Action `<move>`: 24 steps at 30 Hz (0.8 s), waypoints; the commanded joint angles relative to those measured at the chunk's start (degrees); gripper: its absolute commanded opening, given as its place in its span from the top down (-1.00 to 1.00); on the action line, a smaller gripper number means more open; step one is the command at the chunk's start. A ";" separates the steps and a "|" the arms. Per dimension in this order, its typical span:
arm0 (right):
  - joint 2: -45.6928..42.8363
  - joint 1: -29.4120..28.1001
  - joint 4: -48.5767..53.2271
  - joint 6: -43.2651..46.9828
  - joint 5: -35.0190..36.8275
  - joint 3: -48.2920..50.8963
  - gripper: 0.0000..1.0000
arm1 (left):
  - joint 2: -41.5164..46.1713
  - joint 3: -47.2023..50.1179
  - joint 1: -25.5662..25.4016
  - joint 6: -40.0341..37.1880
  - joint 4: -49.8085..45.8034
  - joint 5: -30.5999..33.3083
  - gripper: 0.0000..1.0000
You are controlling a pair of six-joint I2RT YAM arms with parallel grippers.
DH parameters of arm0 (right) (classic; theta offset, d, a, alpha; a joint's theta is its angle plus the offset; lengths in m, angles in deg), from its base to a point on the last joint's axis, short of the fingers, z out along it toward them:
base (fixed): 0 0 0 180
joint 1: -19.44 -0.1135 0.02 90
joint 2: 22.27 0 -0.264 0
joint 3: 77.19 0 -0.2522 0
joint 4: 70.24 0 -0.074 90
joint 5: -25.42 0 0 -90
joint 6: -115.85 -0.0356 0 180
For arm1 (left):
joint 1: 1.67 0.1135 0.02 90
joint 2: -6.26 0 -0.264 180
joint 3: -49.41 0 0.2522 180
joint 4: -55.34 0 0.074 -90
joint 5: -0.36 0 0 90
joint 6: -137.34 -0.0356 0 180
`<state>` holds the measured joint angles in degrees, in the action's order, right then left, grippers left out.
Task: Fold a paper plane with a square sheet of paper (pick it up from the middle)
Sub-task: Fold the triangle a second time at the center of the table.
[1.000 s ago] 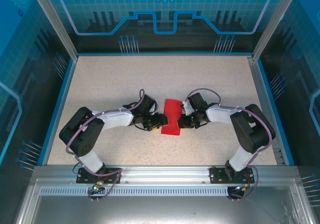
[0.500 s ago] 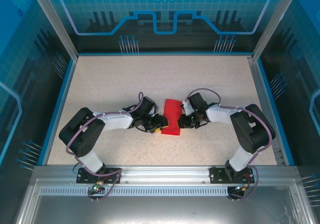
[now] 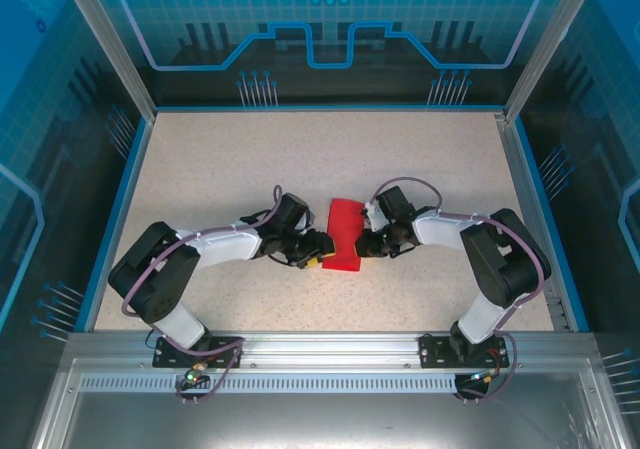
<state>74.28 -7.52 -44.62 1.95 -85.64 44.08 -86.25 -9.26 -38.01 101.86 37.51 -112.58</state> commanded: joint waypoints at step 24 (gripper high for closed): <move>1.54 -0.48 1.62 0.87 1.90 2.57 0.76 | -2.92 -0.07 -2.72 0.94 -0.77 0.92 0.07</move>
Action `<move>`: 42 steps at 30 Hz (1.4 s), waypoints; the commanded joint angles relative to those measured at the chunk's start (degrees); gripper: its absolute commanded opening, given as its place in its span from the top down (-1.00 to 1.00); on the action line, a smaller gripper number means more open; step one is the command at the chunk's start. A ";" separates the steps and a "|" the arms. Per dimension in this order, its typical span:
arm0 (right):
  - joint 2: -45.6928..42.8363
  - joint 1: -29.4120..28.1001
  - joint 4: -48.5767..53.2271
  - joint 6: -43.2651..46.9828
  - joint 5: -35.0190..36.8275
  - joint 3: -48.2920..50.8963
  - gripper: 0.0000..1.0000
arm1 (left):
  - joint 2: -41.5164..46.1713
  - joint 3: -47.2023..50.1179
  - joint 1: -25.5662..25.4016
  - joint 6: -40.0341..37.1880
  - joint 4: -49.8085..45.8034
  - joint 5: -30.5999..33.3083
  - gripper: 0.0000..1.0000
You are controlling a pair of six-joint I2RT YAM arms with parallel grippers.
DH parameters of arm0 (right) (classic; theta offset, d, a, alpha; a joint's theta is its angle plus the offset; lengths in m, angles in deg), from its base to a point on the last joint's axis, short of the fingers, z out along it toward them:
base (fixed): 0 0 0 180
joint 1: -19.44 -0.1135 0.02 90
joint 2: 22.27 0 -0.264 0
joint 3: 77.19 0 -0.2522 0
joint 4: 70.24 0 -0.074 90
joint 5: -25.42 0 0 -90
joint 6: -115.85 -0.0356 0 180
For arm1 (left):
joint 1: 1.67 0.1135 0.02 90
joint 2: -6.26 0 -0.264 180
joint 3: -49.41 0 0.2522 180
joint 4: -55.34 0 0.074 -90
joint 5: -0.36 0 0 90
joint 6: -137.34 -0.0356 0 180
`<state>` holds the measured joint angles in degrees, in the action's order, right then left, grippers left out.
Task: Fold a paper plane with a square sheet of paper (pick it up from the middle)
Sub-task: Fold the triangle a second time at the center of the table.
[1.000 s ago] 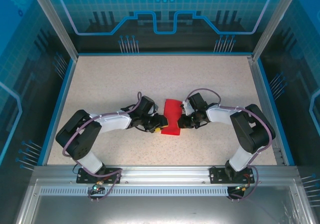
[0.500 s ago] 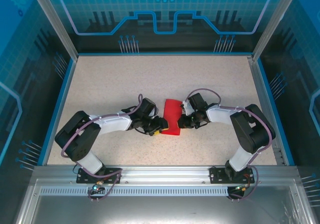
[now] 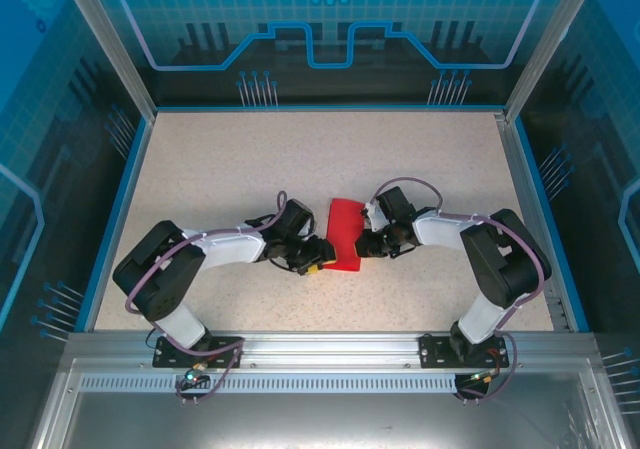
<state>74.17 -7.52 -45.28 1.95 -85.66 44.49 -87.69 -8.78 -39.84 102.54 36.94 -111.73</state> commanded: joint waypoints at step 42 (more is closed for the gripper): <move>-3.23 -0.11 2.56 -0.22 0.47 0.26 0.56 | -5.06 -13.40 -0.64 -9.55 -11.76 1.45 0.97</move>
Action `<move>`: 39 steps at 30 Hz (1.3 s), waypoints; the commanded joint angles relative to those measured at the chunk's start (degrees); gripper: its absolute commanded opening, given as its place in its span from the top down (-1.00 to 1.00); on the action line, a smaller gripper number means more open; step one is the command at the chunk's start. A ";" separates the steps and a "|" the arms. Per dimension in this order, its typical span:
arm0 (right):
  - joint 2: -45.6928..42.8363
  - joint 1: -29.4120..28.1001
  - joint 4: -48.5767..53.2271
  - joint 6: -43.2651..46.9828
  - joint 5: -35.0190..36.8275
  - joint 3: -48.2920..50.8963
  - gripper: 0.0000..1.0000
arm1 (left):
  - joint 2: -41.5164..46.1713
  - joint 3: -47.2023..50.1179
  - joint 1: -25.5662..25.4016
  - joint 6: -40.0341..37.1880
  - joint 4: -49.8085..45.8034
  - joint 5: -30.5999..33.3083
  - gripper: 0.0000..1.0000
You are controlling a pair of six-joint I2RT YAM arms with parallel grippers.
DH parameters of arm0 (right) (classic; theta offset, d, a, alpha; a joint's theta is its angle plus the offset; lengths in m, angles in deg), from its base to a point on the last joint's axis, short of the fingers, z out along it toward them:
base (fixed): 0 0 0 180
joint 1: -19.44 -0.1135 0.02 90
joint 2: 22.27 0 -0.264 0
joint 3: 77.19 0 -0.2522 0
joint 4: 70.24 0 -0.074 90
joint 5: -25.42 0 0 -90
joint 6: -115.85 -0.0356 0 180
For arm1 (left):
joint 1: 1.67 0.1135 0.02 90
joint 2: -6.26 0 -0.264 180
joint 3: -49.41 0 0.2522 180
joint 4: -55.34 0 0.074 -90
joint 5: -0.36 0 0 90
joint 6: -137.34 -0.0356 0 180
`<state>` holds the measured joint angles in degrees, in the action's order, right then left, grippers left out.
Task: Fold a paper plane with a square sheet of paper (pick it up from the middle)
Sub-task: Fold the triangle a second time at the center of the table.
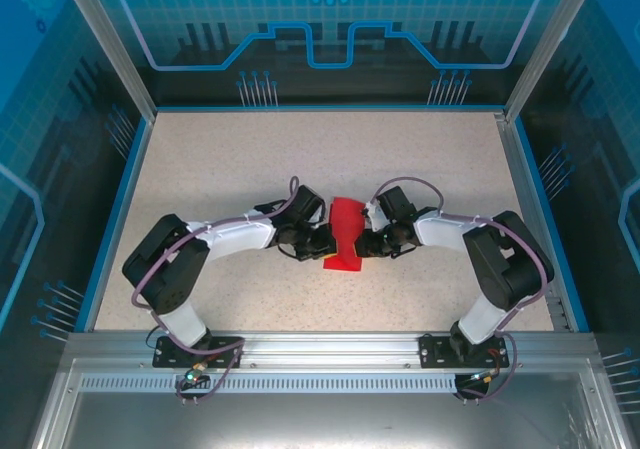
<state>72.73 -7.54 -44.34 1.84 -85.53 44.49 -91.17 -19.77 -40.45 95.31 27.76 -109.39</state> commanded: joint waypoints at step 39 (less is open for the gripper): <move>6.28 9.89 -2.57 0.44 -6.73 -9.10 0.66 | -17.12 -20.25 -0.39 -7.84 -6.80 -5.36 0.98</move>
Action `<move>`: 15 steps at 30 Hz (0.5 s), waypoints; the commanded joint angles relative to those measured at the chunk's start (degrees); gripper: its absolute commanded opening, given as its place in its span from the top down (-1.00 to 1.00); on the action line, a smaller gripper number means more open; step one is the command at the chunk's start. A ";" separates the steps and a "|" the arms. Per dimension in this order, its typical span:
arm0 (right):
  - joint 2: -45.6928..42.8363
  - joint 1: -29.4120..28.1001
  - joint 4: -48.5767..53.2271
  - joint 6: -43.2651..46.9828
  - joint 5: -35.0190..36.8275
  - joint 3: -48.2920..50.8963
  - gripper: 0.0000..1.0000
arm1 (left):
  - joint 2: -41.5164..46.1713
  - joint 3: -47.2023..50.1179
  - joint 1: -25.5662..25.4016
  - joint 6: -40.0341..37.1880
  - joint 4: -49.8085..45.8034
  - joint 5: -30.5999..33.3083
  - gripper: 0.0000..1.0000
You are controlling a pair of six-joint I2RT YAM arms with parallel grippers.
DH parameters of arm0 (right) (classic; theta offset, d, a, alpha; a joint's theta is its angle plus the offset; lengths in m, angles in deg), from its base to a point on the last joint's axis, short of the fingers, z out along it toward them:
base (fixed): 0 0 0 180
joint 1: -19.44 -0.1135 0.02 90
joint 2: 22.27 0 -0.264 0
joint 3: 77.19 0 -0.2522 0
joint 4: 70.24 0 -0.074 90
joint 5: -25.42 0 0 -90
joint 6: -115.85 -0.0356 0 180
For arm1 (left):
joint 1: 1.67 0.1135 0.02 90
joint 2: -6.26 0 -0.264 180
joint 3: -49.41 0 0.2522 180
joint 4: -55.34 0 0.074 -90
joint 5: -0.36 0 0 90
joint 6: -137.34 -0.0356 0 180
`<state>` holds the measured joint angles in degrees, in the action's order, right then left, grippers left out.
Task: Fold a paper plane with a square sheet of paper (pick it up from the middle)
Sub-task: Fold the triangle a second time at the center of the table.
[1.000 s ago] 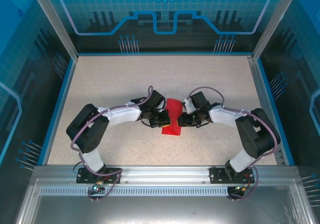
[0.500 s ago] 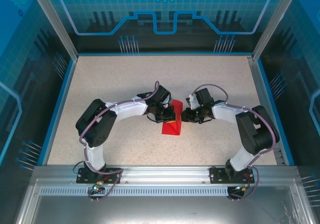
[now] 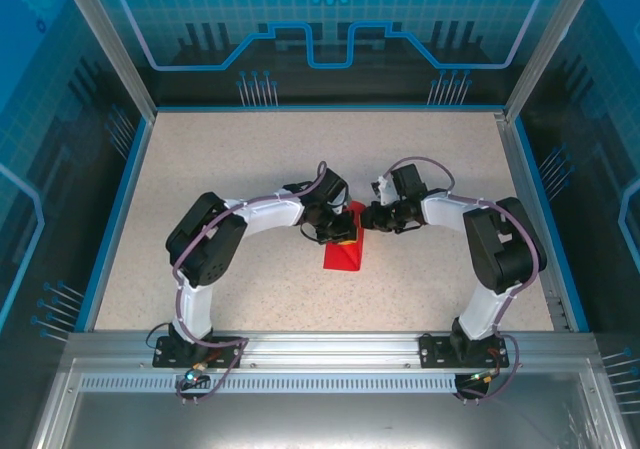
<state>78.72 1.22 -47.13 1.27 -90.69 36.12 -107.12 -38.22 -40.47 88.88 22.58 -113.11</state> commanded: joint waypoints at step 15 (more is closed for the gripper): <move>-7.72 2.82 1.65 1.43 -1.51 6.01 0.65 | -5.37 -4.75 -0.73 -2.47 -2.04 -2.91 0.97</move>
<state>72.69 3.39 -46.59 1.95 -90.80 39.81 -111.21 -41.15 -40.78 87.66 22.14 -114.18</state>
